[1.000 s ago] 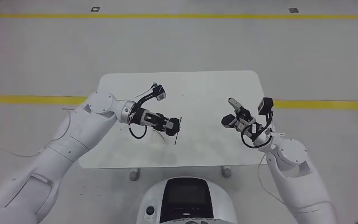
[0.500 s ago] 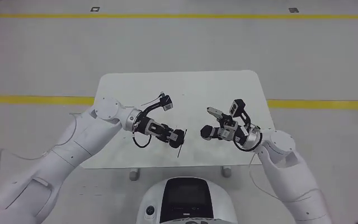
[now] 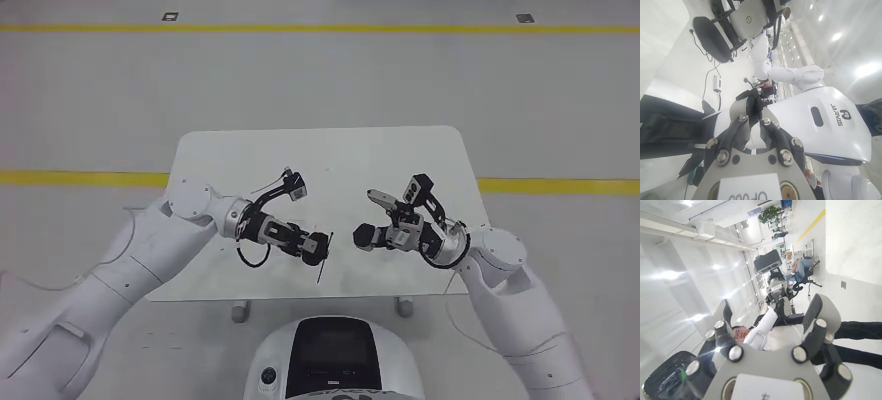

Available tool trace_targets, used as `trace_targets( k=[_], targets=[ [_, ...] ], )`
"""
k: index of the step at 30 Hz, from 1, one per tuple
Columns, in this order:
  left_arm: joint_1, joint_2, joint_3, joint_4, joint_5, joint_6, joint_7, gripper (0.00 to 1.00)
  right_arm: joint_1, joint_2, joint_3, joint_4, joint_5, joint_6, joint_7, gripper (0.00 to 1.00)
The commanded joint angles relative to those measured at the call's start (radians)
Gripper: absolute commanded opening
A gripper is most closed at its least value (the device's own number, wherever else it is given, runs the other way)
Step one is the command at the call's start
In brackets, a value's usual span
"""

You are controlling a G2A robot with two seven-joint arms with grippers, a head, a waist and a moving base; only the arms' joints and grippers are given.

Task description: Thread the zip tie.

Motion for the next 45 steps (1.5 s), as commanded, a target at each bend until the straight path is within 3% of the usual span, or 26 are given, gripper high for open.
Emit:
trace_targets(
  k=[1, 12, 13, 14, 15, 22, 27, 34, 45],
  targets=[
    [0.003, -0.001, -0.005, 0.002, -0.003, -0.003, -0.008, 0.0, 0.0, 0.0, 0.0, 0.0, -0.001, 0.0, -0.001, 1.0],
    [0.004, -0.001, -0.006, 0.002, -0.004, -0.004, -0.011, 0.0, 0.01, -0.003, -0.049, 0.0, -0.023, -0.046, -0.011, 1.0],
    [0.004, -0.001, -0.006, 0.002, -0.004, -0.004, -0.011, 0.0, 0.013, -0.003, -0.052, 0.002, -0.024, -0.049, -0.008, 0.92],
    [0.004, -0.001, -0.006, 0.002, -0.004, -0.004, -0.011, 0.0, 0.016, -0.003, -0.056, 0.005, -0.026, -0.052, -0.003, 0.59],
    [0.004, -0.001, -0.006, 0.002, -0.004, -0.004, -0.011, 0.0, 0.019, -0.003, -0.059, 0.007, -0.029, -0.057, 0.006, 0.49],
    [0.004, -0.001, -0.006, 0.002, -0.004, -0.004, -0.011, 0.0, 0.027, 0.002, -0.07, 0.01, -0.036, -0.066, 0.044, 0.22],
    [0.004, -0.001, -0.006, 0.002, -0.004, -0.004, -0.011, 0.0, 0.034, 0.005, -0.081, 0.009, -0.05, -0.066, 0.065, 0.21],
    [0.004, -0.001, -0.006, 0.002, -0.004, -0.004, -0.011, 0.0, 0.036, 0.008, -0.095, 0.004, -0.066, -0.076, 0.074, 0.11],
    [0.004, -0.001, -0.006, 0.002, -0.004, -0.004, -0.011, 0.0, 0.046, 0.011, -0.12, 0.005, -0.086, -0.083, 0.067, 0.16]
  ],
)
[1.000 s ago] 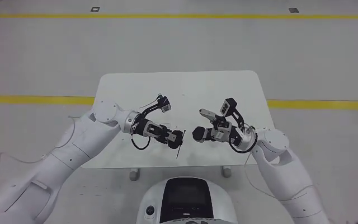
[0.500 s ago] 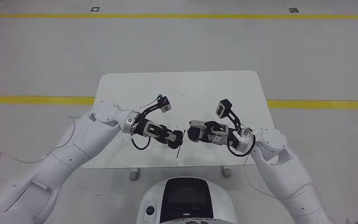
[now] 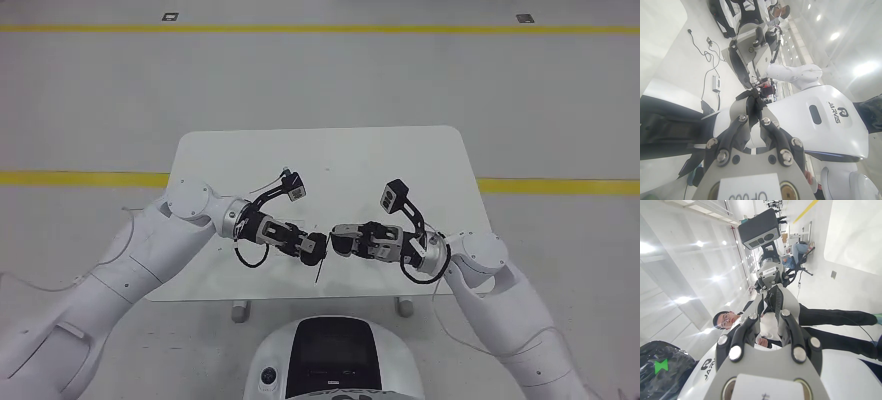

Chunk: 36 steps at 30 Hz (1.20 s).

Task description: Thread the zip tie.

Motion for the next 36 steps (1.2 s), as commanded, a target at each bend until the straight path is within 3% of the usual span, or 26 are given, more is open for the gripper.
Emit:
trace_targets(
  k=[1, 8, 13, 23, 31, 33, 36],
  targets=[
    [0.0, 0.0, 0.0, 0.0, 0.0, 0.0, 0.0, 0.0, 0.003, 0.0, -0.004, 0.001, 0.001, -0.001, -0.001, 0.16],
    [0.0, 0.0, 0.0, 0.0, 0.0, 0.0, 0.0, 0.0, 0.011, 0.001, -0.021, 0.001, 0.001, -0.003, -0.001, 0.12],
    [0.0, 0.0, 0.0, 0.0, 0.0, 0.0, 0.0, 0.0, 0.016, 0.002, -0.029, 0.002, 0.002, -0.005, -0.003, 0.03],
    [0.0, 0.0, 0.0, 0.0, 0.0, 0.0, 0.0, 0.0, 0.024, 0.004, -0.038, 0.004, 0.013, -0.006, -0.006, 0.15],
    [0.0, 0.0, 0.0, 0.0, 0.0, 0.0, 0.0, 0.0, 0.034, 0.004, -0.049, 0.009, 0.02, -0.004, -0.012, 0.13],
    [0.0, 0.0, 0.0, 0.0, 0.0, 0.0, 0.0, 0.0, 0.036, 0.005, -0.051, 0.01, 0.02, -0.004, -0.013, 0.11],
    [0.0, 0.0, 0.0, 0.0, 0.0, 0.0, 0.0, 0.0, 0.04, 0.005, -0.054, 0.011, 0.021, -0.005, -0.015, 0.0]
  ],
)
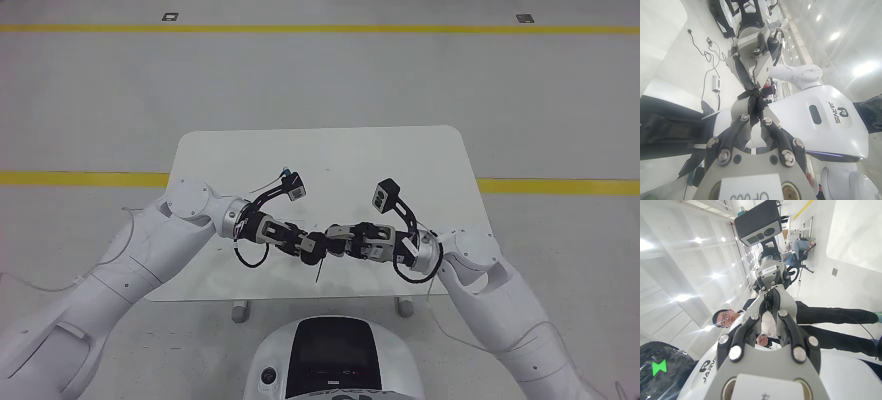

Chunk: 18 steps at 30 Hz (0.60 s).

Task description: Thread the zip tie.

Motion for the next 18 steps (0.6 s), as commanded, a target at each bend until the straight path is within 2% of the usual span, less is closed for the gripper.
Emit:
trace_targets(
  k=[1, 12, 14, 16, 17, 18],
  targets=[
    [0.0, 0.0, 0.0, 0.0, 0.0, 0.0, 0.0, 0.0, 0.002, 0.0, -0.001, 0.0, 0.0, -0.001, -0.001, 0.0],
    [0.0, 0.0, 0.0, 0.0, 0.0, 0.0, 0.0, 0.0, 0.0, 0.004, 0.004, 0.001, 0.002, -0.01, -0.005, 0.0],
    [0.0, 0.0, 0.0, 0.0, 0.0, 0.0, 0.0, 0.42, -0.002, 0.005, 0.006, 0.002, 0.002, -0.012, -0.007, 0.0],
    [0.0, 0.0, 0.0, 0.0, 0.0, 0.0, 0.0, 0.57, -0.004, 0.006, 0.008, 0.001, 0.0, -0.015, -0.011, 0.0],
    [0.0, 0.0, 0.0, 0.0, 0.0, 0.0, 0.0, 0.74, -0.005, 0.007, 0.009, 0.002, 0.002, -0.016, -0.013, 0.0],
    [0.0, 0.0, 0.0, 0.0, 0.0, 0.0, 0.0, 0.96, -0.006, 0.007, 0.01, 0.002, 0.003, -0.018, -0.016, 0.0]
  ],
)
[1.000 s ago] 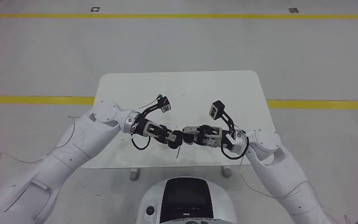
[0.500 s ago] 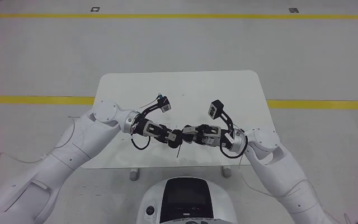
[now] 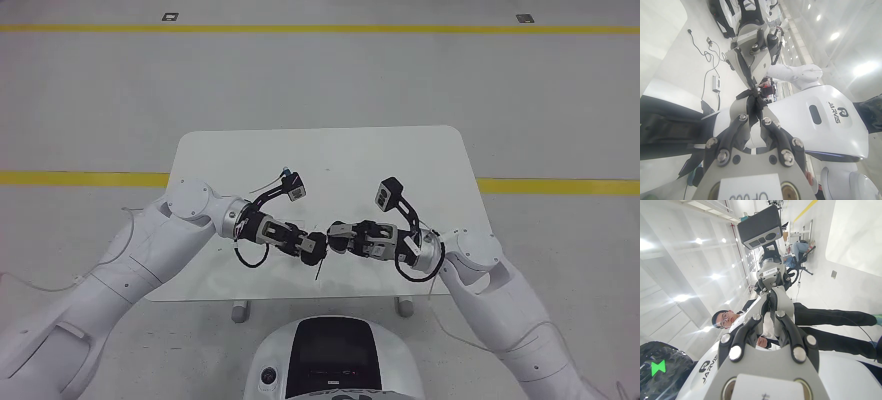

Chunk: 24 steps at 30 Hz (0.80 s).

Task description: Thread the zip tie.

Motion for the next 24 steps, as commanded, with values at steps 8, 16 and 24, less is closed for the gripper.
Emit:
trace_targets(
  k=[8, 16, 24],
  targets=[
    [0.0, 0.0, 0.0, 0.0, 0.0, 0.0, 0.0, 1.0, -0.012, 0.002, 0.03, 0.009, 0.019, -0.022, -0.063, 0.0],
    [0.0, 0.0, 0.0, 0.0, 0.0, 0.0, 0.0, 1.0, -0.023, 0.0, 0.05, 0.011, 0.028, -0.041, -0.152, 0.0],
    [0.017, 0.001, -0.004, 0.008, 0.015, -0.004, 0.038, 1.0, -0.036, -0.004, 0.053, 0.012, 0.053, -0.076, -0.212, 0.0]
  ],
)
